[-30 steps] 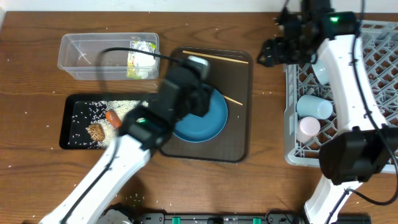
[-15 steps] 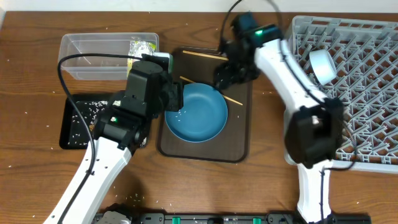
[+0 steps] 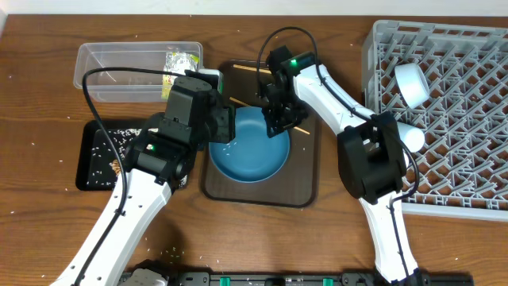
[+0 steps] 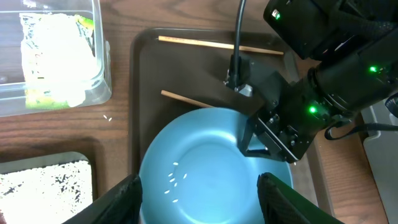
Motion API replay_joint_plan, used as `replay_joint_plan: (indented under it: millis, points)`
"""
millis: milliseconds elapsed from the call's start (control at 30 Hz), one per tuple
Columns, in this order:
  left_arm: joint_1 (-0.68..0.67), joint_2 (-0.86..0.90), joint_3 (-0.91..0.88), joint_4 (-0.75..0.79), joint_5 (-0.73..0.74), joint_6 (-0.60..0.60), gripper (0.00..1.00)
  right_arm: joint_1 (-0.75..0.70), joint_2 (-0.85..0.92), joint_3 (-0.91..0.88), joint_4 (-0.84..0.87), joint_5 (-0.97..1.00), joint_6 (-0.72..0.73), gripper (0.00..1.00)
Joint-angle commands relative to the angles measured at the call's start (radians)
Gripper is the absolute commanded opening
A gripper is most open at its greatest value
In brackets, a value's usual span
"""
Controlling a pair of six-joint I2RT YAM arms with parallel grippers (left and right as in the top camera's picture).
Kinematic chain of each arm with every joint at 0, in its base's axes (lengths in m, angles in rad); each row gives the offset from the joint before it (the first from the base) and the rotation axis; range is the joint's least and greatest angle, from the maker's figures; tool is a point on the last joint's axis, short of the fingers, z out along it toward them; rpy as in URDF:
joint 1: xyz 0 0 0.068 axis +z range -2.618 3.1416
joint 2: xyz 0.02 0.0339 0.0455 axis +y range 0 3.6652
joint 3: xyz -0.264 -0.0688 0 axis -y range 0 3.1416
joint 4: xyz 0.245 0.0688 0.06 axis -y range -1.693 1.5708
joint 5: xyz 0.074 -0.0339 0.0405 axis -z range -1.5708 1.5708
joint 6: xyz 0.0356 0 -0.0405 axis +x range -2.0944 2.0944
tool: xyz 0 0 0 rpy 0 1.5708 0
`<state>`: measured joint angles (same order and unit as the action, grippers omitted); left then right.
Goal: Sort waste into correct bins and load items into the dishwasher rack
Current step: 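Reach the right gripper toward the large blue bowl's rim, then grasp the large blue bowl rim with the right gripper and lift it right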
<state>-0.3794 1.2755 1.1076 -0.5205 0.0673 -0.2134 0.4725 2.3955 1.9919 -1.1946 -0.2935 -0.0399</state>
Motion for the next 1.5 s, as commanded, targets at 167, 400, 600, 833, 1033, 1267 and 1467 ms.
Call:
replay_joint_plan:
  millis: [167,400,600,833,1033,1267,1467]
  points:
    - [0.005,0.006,0.014,-0.003,-0.013,-0.006,0.61,-0.022,0.0,0.0,0.001,-0.008,-0.003,0.01]
    - [0.005,0.006,0.014,-0.003,-0.013,-0.006,0.62,-0.06,-0.015,0.003,-0.006,-0.068,-0.008,0.01]
    - [0.005,0.006,0.014,-0.003,-0.013,-0.006,0.98,-0.118,-0.108,0.003,-0.001,-0.074,-0.014,0.01]
    - [0.005,0.006,0.014,-0.003,-0.012,-0.006,0.98,-0.216,-0.269,0.003,0.011,-0.008,-0.012,0.01]
    - [0.005,0.006,0.014,-0.003,-0.012,-0.006,0.98,-0.319,-0.373,0.003,0.006,0.105,0.018,0.01]
    - [0.005,0.006,0.014,-0.003,-0.012,-0.006,0.98,-0.43,-0.454,0.003,0.005,0.19,0.057,0.01]
    - [0.005,0.006,0.014,-0.003,-0.012,-0.006,0.98,-0.507,-0.515,0.003,-0.018,0.337,0.096,0.01]
